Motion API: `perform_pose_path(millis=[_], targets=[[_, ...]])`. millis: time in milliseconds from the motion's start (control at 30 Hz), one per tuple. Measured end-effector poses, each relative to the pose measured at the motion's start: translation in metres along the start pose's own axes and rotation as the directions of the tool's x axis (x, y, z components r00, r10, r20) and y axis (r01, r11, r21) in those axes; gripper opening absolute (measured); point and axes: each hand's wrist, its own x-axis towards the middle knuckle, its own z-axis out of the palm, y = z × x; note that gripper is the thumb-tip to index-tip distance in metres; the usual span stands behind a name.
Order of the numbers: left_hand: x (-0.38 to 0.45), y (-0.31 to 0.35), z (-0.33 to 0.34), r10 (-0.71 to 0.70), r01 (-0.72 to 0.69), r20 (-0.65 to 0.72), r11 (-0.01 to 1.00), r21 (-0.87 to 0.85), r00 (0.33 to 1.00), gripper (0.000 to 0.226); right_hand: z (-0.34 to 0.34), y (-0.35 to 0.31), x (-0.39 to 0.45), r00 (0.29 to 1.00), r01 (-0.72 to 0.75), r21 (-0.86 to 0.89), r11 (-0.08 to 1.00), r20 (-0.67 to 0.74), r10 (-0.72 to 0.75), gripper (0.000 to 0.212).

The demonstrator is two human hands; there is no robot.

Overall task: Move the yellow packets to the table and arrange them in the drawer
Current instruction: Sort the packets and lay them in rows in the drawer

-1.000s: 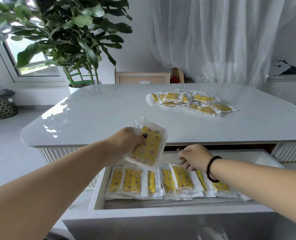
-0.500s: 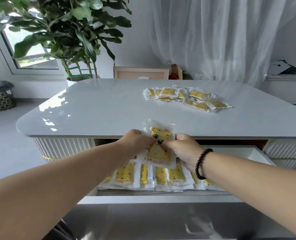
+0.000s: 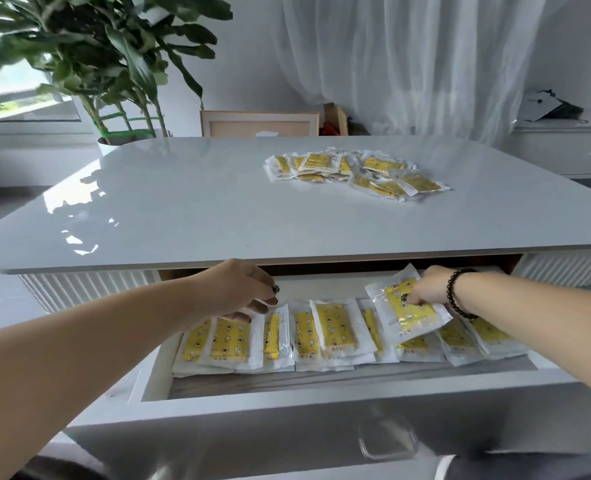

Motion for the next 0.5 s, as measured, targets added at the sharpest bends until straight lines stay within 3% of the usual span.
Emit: perform_pose_path(millis=[133, 267, 367, 500], targets=[[0.004, 0.012, 0.014, 0.049, -0.053, 0.087, 0.997, 0.054, 0.995, 0.012, 0.006, 0.007, 0.011, 0.999, -0.034, -0.004, 0.999, 0.01, 0.034, 0.045], [0.01, 0.024, 0.028, 0.087, -0.099, 0.148, 0.992, 0.079, 0.985, 0.014, 0.02, 0.009, 0.015, 0.999, -0.024, -0.088, 0.996, 0.038, 0.027, 0.018], [0.015, 0.028, 0.035, 0.094, -0.11, 0.178, 0.99, 0.088, 0.98, 0.015, 0.033, 0.012, 0.016, 0.999, 0.023, -0.095, 0.995, 0.036, -0.02, 0.034], [0.021, 0.029, 0.042, 0.096, -0.116, 0.193, 0.989, 0.095, 0.977, 0.016, 0.051, 0.018, 0.017, 0.992, -0.003, -0.091, 0.996, -0.129, -0.008, 0.043]])
